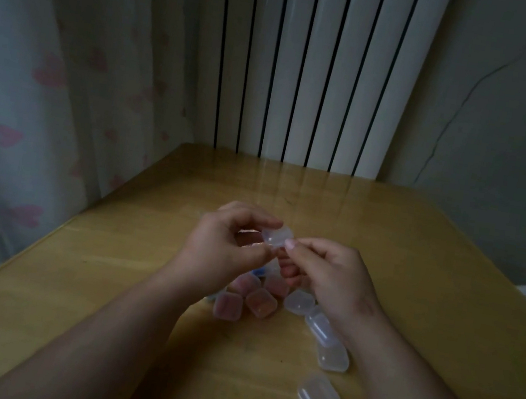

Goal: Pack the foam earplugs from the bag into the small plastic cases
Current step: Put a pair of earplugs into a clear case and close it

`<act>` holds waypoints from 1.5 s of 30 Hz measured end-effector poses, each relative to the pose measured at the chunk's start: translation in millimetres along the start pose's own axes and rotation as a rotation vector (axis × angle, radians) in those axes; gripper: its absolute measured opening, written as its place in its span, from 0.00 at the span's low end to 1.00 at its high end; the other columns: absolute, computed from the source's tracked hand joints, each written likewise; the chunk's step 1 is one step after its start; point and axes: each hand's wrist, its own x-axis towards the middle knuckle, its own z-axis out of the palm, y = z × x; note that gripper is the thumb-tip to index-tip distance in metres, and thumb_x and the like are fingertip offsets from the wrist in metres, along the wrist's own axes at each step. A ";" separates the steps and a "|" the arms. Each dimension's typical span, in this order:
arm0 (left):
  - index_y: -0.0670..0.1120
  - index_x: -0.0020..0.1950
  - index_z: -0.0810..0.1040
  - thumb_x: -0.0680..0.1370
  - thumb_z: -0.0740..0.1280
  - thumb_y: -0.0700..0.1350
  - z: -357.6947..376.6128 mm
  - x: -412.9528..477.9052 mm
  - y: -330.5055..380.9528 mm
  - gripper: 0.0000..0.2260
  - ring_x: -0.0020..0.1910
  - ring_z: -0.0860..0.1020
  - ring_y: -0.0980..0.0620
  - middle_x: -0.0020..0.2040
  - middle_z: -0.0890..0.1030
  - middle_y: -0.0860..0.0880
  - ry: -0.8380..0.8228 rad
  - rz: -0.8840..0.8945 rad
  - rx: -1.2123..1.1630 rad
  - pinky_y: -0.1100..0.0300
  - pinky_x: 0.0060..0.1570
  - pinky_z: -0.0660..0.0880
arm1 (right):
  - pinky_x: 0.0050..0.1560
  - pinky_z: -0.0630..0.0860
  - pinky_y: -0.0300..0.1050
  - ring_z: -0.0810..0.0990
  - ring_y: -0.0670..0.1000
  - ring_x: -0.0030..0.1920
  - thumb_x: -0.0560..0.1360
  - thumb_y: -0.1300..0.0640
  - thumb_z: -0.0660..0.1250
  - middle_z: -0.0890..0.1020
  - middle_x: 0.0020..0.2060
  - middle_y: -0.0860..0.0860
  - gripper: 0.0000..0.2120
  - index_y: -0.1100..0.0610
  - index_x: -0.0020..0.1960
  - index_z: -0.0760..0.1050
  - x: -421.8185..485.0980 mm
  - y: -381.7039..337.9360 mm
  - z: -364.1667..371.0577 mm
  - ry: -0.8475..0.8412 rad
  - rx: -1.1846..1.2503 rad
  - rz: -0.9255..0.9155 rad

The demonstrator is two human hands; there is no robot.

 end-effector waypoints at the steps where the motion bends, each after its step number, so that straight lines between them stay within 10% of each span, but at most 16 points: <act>1: 0.54 0.51 0.81 0.72 0.75 0.38 0.1 0.2 -0.2 0.13 0.52 0.79 0.63 0.56 0.78 0.54 0.001 0.010 0.009 0.71 0.52 0.76 | 0.40 0.78 0.44 0.82 0.49 0.36 0.76 0.55 0.69 0.84 0.35 0.53 0.07 0.57 0.45 0.84 0.6 0.9 -0.2 0.001 -0.022 -0.009; 20: 0.66 0.57 0.77 0.74 0.73 0.46 2.5 2.4 -12.1 0.18 0.50 0.77 0.60 0.54 0.73 0.57 -0.070 0.073 0.190 0.58 0.52 0.79 | 0.42 0.81 0.46 0.83 0.48 0.37 0.77 0.57 0.67 0.85 0.36 0.50 0.07 0.52 0.45 0.84 2.6 3.6 0.8 0.039 -0.135 -0.064; 29: 0.51 0.47 0.74 0.70 0.76 0.42 6.3 5.6 -13.1 0.13 0.48 0.81 0.51 0.50 0.79 0.48 0.059 0.021 0.065 0.48 0.49 0.81 | 0.39 0.78 0.42 0.81 0.48 0.33 0.77 0.52 0.68 0.82 0.32 0.51 0.10 0.57 0.44 0.84 -0.7 0.8 1.4 -0.030 -0.050 0.010; 45: 0.53 0.47 0.76 0.70 0.77 0.46 7.3 2.0 -8.5 0.11 0.48 0.81 0.62 0.49 0.82 0.55 0.049 0.102 0.248 0.61 0.49 0.80 | 0.43 0.82 0.46 0.84 0.46 0.34 0.74 0.52 0.72 0.84 0.33 0.48 0.05 0.52 0.47 0.84 -3.0 -4.4 -1.8 0.034 -0.201 -0.016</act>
